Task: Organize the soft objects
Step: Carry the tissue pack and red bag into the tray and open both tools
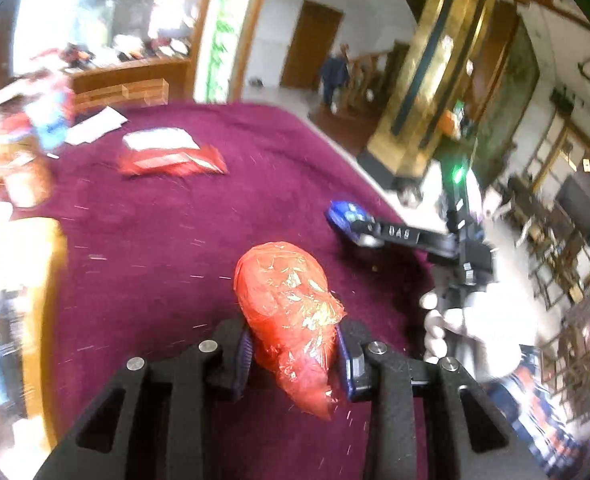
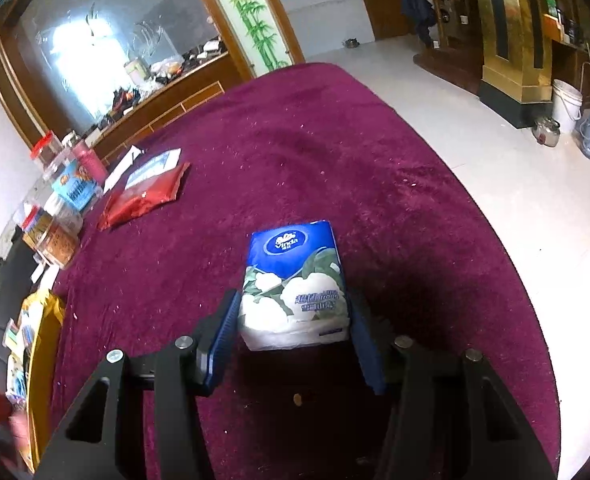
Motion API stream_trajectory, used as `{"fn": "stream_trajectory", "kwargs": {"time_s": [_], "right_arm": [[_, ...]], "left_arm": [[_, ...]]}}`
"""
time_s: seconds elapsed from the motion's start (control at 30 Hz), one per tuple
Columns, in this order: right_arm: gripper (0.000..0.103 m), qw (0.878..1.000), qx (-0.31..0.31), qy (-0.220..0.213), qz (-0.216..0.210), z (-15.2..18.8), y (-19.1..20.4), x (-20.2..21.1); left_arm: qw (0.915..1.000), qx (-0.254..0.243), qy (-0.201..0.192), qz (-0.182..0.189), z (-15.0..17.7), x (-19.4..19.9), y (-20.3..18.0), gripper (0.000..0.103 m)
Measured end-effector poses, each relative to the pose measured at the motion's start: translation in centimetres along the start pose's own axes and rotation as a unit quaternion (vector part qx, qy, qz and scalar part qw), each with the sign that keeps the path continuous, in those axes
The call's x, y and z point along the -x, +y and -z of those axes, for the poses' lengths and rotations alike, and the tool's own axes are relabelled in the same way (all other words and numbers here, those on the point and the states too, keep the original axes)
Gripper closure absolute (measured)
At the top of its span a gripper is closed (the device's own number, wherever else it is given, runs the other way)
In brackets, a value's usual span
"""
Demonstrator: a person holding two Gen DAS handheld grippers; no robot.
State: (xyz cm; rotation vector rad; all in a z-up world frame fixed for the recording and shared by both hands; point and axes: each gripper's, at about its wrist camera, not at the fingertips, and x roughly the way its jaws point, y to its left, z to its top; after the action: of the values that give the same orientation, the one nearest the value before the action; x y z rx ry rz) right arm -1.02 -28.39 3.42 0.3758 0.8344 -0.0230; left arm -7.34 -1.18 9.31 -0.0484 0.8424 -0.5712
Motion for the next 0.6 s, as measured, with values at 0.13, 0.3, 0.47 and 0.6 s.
{"fn": "stream_trajectory", "kwargs": {"time_s": [0.13,0.3,0.47,0.6], "right_arm": [[0.051,1.000,-0.005,-0.016,0.010,0.0,-0.2,0.5],[0.051,0.999,0.022,-0.023,0.020,0.7,2.2,1.7],[0.051,0.996,0.077,-0.005,-0.041,3.1,9.5,4.8],[0.051,0.987,0.128,0.019,-0.094,5.0,16.4,6.4]], "left_arm": [[0.9972,0.026,-0.066,-0.026,1.9,8.9,3.0,0.067],[0.9873,0.079,-0.104,-0.090,5.8,15.9,9.5,0.067],[0.9711,0.160,-0.105,-0.143,9.4,18.7,17.2,0.067],[0.9617,0.212,-0.103,-0.140,11.2,18.6,21.0,0.067]]}}
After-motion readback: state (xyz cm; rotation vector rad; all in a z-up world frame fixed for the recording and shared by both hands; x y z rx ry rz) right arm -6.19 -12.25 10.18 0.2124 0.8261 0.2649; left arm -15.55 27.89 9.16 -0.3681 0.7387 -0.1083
